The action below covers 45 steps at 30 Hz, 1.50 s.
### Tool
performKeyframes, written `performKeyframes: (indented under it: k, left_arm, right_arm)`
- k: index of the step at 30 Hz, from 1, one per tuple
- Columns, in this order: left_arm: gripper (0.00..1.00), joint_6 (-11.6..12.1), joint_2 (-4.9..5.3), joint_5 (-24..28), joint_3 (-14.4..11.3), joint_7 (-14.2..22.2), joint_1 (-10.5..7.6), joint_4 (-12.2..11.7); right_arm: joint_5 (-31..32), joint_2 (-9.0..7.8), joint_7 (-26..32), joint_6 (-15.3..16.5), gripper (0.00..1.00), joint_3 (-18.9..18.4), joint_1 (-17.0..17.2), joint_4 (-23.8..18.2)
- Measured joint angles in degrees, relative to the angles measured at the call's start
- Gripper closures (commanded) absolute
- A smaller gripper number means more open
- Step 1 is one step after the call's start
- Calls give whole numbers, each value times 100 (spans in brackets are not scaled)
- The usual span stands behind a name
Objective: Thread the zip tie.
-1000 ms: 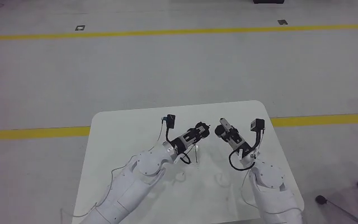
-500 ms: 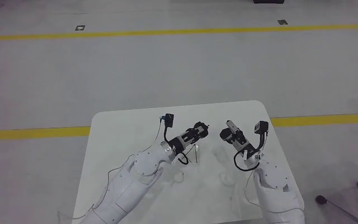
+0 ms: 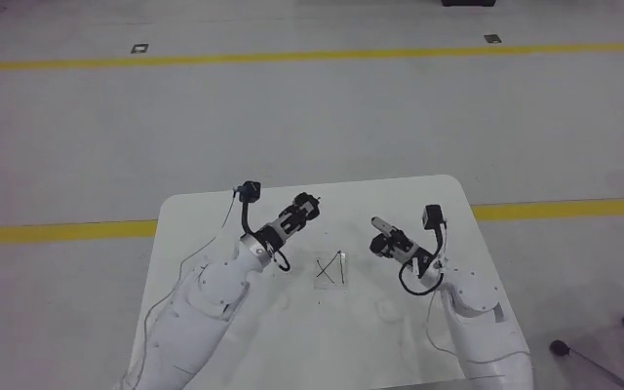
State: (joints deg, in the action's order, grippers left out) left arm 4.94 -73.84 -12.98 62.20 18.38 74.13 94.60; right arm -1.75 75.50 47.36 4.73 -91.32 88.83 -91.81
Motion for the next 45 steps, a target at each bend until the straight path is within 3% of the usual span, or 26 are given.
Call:
performKeyframes:
  k: [2,4,10,13,18,27,39,45]
  left_arm:
    - [100,-160,57,-242,151,84,169,171]
    - [100,-241,82,-297,216,155,259,233]
    - [100,-237,80,-289,213,155,255,228]
    - [100,-230,81,-310,208,117,252,221]
    - [100,-292,135,-925,319,17,192,235]
    - [100,-586,276,-1521,907,32,447,697]
    - [100,-646,297,-1511,1030,41,512,749]
    - [100,-451,324,-1064,1434,-275,575,585]
  right_arm:
    - [159,-39,344,-325,0,81,-58,-42]
    - [260,-57,522,-421,0,94,-78,-68]
    - [238,-55,498,-402,0,95,-77,-71]
    - [559,-77,566,-500,0,297,-169,-211]
    - [1319,-123,725,-1150,0,695,-515,-394]
    - [2411,-171,999,-2390,0,1448,-890,-584]
    - [2510,-183,1104,-2421,0,1500,-917,-627]
    - [2510,-183,1104,-2421,0,1500,-917,-627]
